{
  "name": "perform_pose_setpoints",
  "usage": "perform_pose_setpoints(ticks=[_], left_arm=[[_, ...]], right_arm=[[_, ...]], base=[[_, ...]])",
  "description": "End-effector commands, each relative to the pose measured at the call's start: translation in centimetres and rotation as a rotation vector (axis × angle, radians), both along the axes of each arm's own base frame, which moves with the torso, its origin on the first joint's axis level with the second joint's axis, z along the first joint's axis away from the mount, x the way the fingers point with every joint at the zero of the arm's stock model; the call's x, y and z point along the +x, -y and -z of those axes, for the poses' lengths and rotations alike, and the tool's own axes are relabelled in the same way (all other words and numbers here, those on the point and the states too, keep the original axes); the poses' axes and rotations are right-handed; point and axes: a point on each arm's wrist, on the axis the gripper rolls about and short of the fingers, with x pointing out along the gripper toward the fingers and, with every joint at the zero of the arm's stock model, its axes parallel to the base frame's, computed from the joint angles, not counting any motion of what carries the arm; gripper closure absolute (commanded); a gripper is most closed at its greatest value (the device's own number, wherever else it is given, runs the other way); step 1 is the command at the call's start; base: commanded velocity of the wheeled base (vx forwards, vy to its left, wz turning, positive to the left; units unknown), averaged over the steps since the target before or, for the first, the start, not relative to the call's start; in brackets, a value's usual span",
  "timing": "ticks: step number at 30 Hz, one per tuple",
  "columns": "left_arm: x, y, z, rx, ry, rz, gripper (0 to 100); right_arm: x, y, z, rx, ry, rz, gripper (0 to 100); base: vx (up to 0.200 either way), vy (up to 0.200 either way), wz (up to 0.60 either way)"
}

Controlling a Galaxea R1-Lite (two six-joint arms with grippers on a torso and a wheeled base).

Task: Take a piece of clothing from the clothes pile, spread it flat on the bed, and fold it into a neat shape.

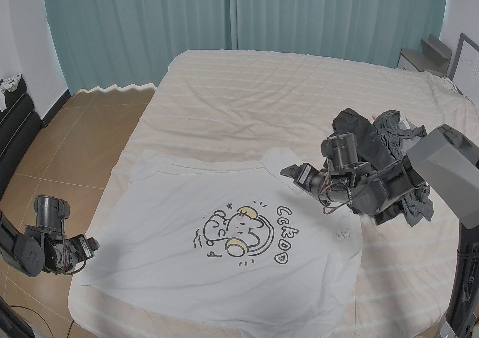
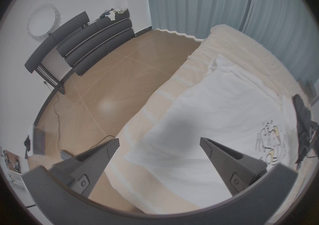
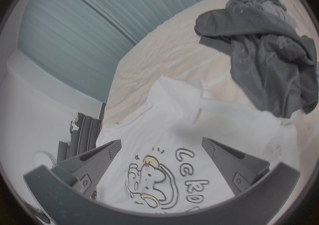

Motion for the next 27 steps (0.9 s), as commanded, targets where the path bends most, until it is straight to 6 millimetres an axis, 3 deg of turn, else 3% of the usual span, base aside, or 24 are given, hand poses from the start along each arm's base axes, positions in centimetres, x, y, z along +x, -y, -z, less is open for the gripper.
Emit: perform_pose_setpoints(ticks=[1,6,16,27], left_arm=[[-0.8,1.4,-2.9,-0.121,0.155,0.091,0],[-1.0,1.6,-3.0,-0.141,0.161,0.114,0],[-1.1,1.6,-2.9,-0.14,0.154,0.114,0],[-1.1,1.6,-2.9,-0.139,0.157,0.116,0]], right_arm=[[3.7,-3.4,5.3,0.038,-0.185,0.054,0],[5.1,-3.5,7.1,-0.015,-0.2,0.108,0],[5.8,-3.4,6.7,-0.046,-0.172,0.123,0],[10.0,-3.4,6.3,-0.127,0.024,0.205,0]], base=[[0.0,0.0,0.0],[0.0,0.0,0.0],[0.0,0.0,0.0],[0.0,0.0,0.0]])
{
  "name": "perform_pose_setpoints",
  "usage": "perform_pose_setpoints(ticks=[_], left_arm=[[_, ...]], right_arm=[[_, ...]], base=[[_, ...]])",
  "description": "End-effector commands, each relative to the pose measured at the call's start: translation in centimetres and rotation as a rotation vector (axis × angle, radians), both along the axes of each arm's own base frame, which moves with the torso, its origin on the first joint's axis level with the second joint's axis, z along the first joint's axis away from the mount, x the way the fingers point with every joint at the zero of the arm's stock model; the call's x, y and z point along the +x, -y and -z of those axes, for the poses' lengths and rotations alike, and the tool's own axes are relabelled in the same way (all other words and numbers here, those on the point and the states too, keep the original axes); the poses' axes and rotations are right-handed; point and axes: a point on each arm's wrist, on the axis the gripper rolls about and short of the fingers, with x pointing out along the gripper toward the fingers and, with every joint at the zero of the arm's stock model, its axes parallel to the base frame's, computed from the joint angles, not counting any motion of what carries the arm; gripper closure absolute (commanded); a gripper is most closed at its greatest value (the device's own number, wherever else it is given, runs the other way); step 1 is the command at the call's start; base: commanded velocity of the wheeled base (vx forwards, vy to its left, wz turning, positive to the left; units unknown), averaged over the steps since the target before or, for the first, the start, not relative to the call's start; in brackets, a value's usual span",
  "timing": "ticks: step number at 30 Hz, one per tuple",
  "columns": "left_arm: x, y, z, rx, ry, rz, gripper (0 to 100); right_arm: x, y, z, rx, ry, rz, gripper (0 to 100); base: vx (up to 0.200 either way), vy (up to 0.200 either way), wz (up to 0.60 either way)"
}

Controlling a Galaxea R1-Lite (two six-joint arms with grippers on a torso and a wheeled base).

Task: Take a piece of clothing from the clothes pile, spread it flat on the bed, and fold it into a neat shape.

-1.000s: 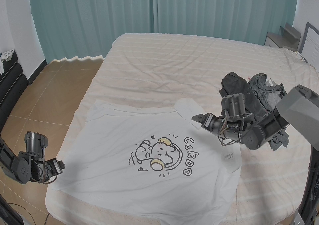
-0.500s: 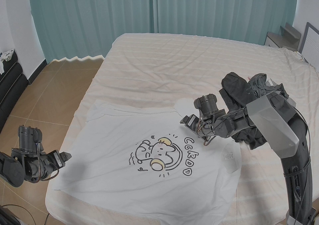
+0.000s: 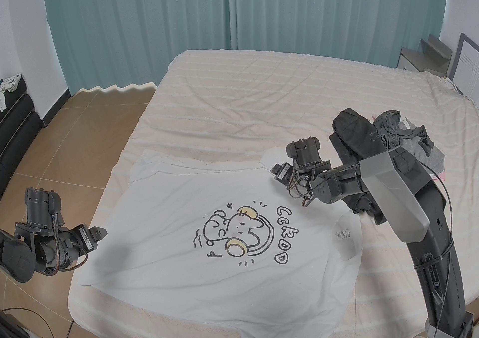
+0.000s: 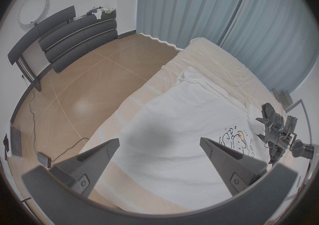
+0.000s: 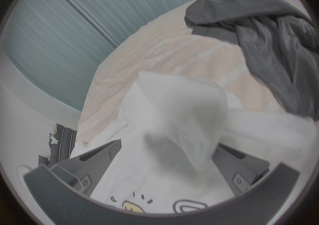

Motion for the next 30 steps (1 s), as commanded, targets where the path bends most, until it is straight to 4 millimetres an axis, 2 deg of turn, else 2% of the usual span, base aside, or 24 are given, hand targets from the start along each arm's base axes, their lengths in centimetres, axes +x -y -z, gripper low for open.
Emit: perform_pose_setpoints(ticks=[1,4,6,11,16,17,19,20,25,26,30], left_arm=[[0.0,0.0,0.0,0.001,0.003,0.0,0],[0.0,0.0,0.0,0.002,0.001,0.001,0],[0.0,0.0,0.0,0.001,0.005,0.0,0],[0.0,0.0,0.0,0.003,0.003,0.0,0],[0.1,0.0,-0.1,0.004,0.007,-0.001,0],[0.1,0.0,-0.1,0.004,0.007,-0.001,0],[0.1,0.0,-0.1,0.004,0.007,-0.001,0],[0.1,0.0,-0.1,0.004,0.007,-0.001,0],[0.0,0.0,-0.1,0.005,0.006,-0.003,0],[0.0,0.0,-0.1,0.006,0.006,-0.002,0],[0.0,0.0,-0.1,0.007,0.006,0.0,0]], right_arm=[[2.0,0.4,1.1,-0.041,0.056,0.033,0],[2.3,0.5,1.3,-0.052,0.059,0.034,0],[2.5,0.7,2.3,-0.084,0.054,0.037,0],[2.8,1.3,3.4,-0.093,0.038,0.053,0],[3.0,2.0,2.7,-0.078,0.047,0.071,0],[3.0,2.0,2.2,-0.069,0.055,0.075,100],[3.0,2.0,1.6,-0.06,0.064,0.078,100],[3.0,1.9,0.4,-0.036,0.082,0.085,100],[2.7,1.5,-1.6,-0.011,0.114,0.08,100],[2.6,1.5,-2.5,0.001,0.128,0.078,100],[2.5,1.4,-3.4,0.008,0.139,0.074,100]], base=[[0.0,0.0,0.0],[0.0,0.0,0.0],[0.0,0.0,0.0],[0.0,0.0,0.0],[0.0,0.0,0.0],[0.0,0.0,0.0],[0.0,0.0,0.0],[0.0,0.0,0.0],[0.0,0.0,0.0],[0.0,0.0,0.0],[0.0,0.0,0.0]])
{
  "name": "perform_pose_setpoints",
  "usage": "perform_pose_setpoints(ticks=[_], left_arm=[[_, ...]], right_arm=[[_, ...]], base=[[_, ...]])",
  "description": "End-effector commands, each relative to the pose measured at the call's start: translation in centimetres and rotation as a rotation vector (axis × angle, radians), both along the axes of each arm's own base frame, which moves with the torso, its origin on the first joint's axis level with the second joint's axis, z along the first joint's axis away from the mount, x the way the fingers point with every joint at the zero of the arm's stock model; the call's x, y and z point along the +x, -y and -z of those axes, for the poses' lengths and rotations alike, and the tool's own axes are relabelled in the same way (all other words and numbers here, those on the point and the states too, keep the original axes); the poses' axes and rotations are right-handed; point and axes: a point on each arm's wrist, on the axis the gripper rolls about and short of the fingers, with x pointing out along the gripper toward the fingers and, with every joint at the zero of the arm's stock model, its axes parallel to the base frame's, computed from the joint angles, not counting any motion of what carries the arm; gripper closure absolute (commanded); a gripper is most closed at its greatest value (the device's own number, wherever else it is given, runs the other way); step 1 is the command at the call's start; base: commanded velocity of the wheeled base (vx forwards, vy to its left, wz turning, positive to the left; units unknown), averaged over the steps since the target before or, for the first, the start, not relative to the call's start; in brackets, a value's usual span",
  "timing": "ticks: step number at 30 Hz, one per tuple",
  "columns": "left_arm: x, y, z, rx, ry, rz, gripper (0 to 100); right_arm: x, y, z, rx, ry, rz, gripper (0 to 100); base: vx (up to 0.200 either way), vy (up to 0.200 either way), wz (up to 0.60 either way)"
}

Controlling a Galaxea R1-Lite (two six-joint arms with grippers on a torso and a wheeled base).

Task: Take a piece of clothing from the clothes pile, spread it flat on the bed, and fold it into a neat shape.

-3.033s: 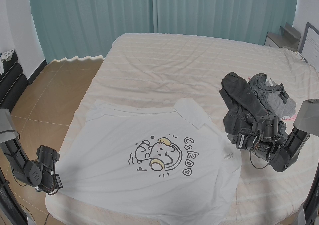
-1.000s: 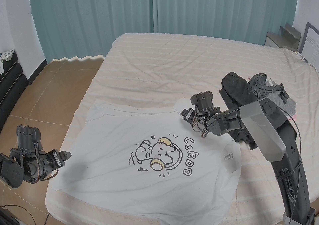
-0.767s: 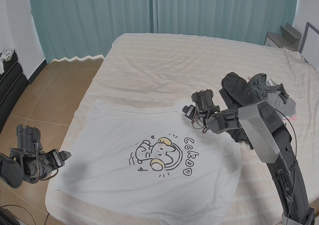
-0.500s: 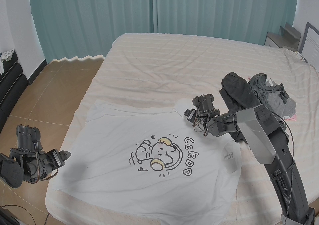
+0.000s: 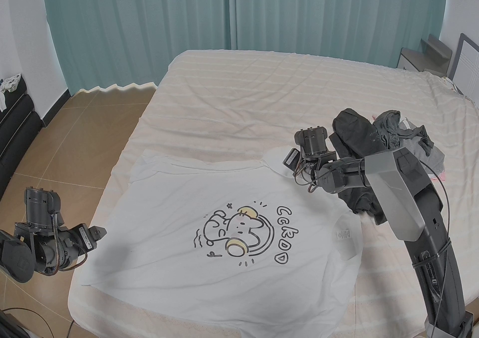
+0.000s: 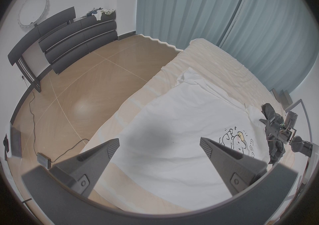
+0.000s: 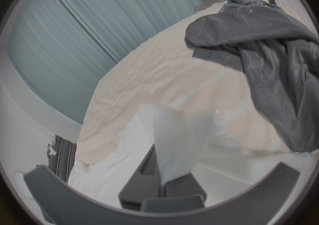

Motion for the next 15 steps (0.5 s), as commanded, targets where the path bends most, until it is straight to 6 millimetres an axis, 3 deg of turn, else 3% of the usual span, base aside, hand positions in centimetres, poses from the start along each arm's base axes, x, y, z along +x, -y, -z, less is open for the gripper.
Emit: perform_pose_setpoints(ticks=[1,9,15], left_arm=[[0.0,0.0,0.0,0.0,-0.002,-0.001,0],[0.0,0.0,0.1,0.001,-0.003,0.001,0],[0.0,0.0,0.1,0.001,-0.006,0.002,0]], right_arm=[[-0.3,-0.1,-2.0,0.016,0.033,-0.005,100],[0.8,2.3,-2.9,0.066,0.073,0.048,100],[1.9,5.6,-2.6,0.084,0.072,0.126,100]], base=[[0.0,0.0,0.0],[0.0,0.0,0.0],[0.0,0.0,0.0]])
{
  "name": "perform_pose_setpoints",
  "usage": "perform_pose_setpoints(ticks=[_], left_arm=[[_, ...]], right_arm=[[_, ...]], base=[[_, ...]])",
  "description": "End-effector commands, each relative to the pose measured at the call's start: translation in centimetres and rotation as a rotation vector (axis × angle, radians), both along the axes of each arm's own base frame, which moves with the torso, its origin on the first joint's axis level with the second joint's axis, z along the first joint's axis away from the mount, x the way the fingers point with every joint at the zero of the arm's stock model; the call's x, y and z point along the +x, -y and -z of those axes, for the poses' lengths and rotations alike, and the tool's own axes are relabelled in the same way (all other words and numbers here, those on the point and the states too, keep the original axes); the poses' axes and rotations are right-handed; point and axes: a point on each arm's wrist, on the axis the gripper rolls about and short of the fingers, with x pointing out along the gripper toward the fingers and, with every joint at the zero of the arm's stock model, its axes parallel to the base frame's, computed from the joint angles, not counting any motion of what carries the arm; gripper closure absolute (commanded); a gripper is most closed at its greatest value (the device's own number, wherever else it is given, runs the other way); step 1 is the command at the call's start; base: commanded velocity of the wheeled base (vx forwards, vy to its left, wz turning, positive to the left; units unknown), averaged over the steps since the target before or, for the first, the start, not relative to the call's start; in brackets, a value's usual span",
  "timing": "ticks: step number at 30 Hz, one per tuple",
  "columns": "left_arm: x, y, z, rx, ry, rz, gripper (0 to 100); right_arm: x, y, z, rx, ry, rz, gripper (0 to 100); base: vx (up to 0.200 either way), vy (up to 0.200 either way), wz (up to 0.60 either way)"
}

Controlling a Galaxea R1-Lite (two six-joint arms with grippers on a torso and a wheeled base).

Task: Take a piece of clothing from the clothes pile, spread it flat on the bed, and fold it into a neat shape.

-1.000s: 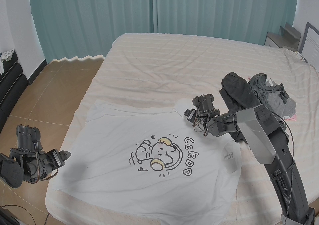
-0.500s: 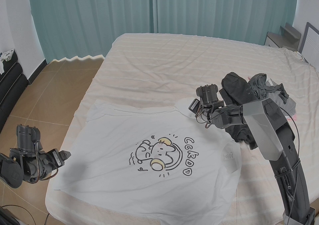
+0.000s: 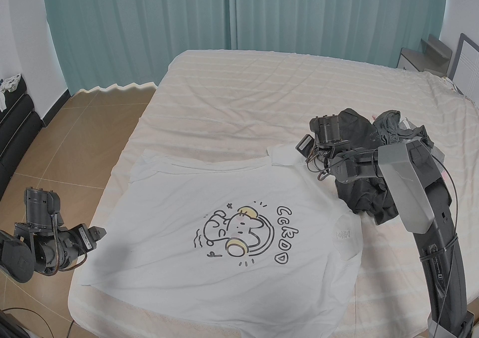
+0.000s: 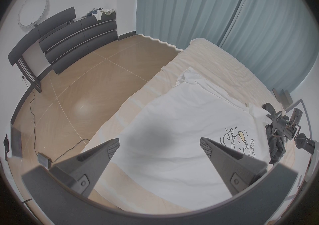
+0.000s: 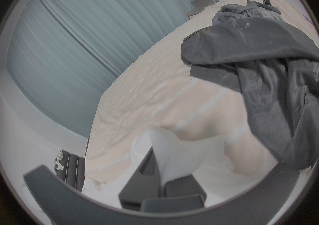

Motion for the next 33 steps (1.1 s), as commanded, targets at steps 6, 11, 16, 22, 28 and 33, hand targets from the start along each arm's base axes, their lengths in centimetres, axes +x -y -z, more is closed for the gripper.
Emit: perform_pose_setpoints(ticks=[6,11,16,22,28,33], left_arm=[[0.0,0.0,0.1,0.0,-0.006,0.001,0],[0.0,0.0,0.2,-0.001,-0.007,0.0,0],[0.0,0.0,0.2,-0.002,-0.007,0.001,0],[0.0,0.0,0.2,-0.003,-0.007,0.0,0],[0.1,0.0,0.1,-0.01,-0.002,0.0,0],[-0.1,0.2,-0.4,-0.065,0.023,0.046,0]], right_arm=[[1.2,4.0,0.6,0.005,-0.005,0.084,100],[1.5,4.8,1.3,0.002,-0.021,0.1,100],[1.6,5.5,1.6,0.0,-0.03,0.1,0],[1.8,6.4,1.6,0.003,-0.033,0.119,0],[1.7,6.7,0.4,0.006,-0.017,0.133,0],[0.4,6.7,-3.0,0.035,-0.067,0.153,0]], base=[[0.0,0.0,0.0],[0.0,0.0,0.0],[0.0,0.0,0.0],[0.0,0.0,0.0],[0.0,0.0,0.0],[0.0,0.0,0.0]])
